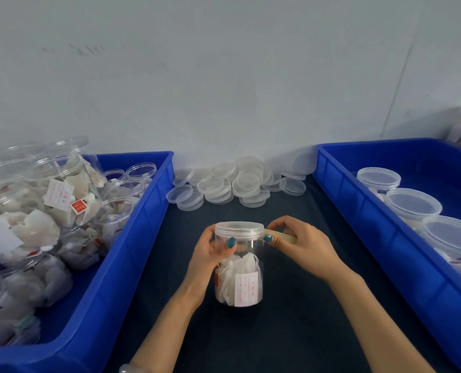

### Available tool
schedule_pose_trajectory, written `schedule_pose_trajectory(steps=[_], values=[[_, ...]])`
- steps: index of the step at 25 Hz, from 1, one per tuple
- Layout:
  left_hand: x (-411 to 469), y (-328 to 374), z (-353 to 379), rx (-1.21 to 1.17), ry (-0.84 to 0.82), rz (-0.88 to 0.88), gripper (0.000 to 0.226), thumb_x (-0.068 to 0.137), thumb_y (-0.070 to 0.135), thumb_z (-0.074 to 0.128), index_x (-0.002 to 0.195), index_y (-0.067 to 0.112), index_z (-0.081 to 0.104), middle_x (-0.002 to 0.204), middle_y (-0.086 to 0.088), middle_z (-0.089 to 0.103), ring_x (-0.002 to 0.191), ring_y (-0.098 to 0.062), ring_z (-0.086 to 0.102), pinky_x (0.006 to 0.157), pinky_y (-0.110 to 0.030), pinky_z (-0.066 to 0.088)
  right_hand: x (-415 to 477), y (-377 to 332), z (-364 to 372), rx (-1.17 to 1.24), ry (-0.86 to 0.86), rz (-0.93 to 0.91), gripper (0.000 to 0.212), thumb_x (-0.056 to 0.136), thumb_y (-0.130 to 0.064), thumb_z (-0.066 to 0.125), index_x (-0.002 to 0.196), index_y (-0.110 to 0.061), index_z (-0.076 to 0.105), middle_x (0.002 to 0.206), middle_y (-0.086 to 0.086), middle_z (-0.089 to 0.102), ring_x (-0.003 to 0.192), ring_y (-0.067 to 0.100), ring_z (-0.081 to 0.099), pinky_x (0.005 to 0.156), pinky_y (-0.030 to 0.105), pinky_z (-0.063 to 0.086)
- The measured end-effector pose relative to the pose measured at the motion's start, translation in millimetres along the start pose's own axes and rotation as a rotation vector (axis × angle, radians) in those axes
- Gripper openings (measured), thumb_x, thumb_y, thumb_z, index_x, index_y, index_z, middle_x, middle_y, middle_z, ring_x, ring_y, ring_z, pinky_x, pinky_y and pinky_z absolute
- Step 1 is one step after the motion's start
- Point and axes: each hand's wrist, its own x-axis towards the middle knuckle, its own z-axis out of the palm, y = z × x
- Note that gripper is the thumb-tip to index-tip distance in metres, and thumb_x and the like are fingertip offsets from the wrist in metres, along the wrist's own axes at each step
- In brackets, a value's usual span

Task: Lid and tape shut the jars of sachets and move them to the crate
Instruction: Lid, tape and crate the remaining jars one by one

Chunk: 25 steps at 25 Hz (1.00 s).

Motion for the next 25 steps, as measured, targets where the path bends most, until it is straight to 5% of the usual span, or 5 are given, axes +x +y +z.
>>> schedule_pose_trajectory(steps=[10, 15, 19, 23, 25], values=[[0, -2, -6, -0.237, -0.2, -0.224, 0.094, 0.06, 0.071, 0.079, 0.128, 0.007, 0.063, 0.123, -0.024, 0.066, 0.105, -0.033, 0.068, 0.09, -0.043, 0.056, -3, -2, -8, 0.206, -0.178, -0.13, 0.055, 0.076, -0.083, 0.047, 0.127, -0.063, 0.052, 0.067, -0.007, 0.067, 0.065, 0.002, 0.057, 0.078, 0.034, 0.048], [7, 0, -10, 0.025, -0.173, -0.15, 0.083, 0.07, 0.081, 0.059, 0.136, 0.032, 0.058, 0.13, 0.004, 0.067, 0.117, -0.015, 0.065, 0.095, -0.031, 0.054, -9, -5, 0, 0.103, -0.156, -0.068, 0.034, 0.083, -0.069, 0.053, 0.118, -0.07, 0.054, 0.11, -0.046, 0.059, 0.1, -0.012, 0.06, 0.093, 0.024, 0.051], [10, 1, -6, 0.214, 0.046, 0.111, 0.053, 0.088, 0.059, 0.061, 0.134, 0.034, 0.055, 0.127, 0.024, 0.063, 0.119, -0.004, 0.06, 0.089, -0.021, 0.053, -13, -10, 8, 0.029, -0.001, -0.026, 0.051, 0.07, -0.084, 0.039, 0.115, -0.067, 0.056, 0.071, -0.041, 0.061, 0.07, -0.013, 0.058, 0.058, 0.012, 0.042], [11, 11, 6, 0.65, -0.013, 0.032, 0.114, 0.049, 0.09, 0.067, 0.146, 0.043, 0.029, 0.123, 0.029, 0.049, 0.111, 0.008, 0.05, 0.088, -0.014, 0.042, -12, -9, 9, -0.083, 0.013, -0.102, 0.055, 0.077, -0.082, 0.033, 0.124, -0.062, 0.054, 0.065, -0.042, 0.056, 0.067, -0.013, 0.056, 0.052, 0.014, 0.036], [15, 11, 9, 0.72, 0.018, 0.023, 0.115, 0.048, 0.081, 0.074, 0.145, 0.041, 0.028, 0.122, 0.026, 0.047, 0.109, 0.005, 0.049, 0.084, -0.013, 0.04, -14, 0, 9, -0.07, -0.028, -0.123, 0.04, 0.094, -0.065, 0.039, 0.132, -0.059, 0.051, 0.081, -0.033, 0.066, 0.079, -0.008, 0.06, 0.062, 0.016, 0.04]])
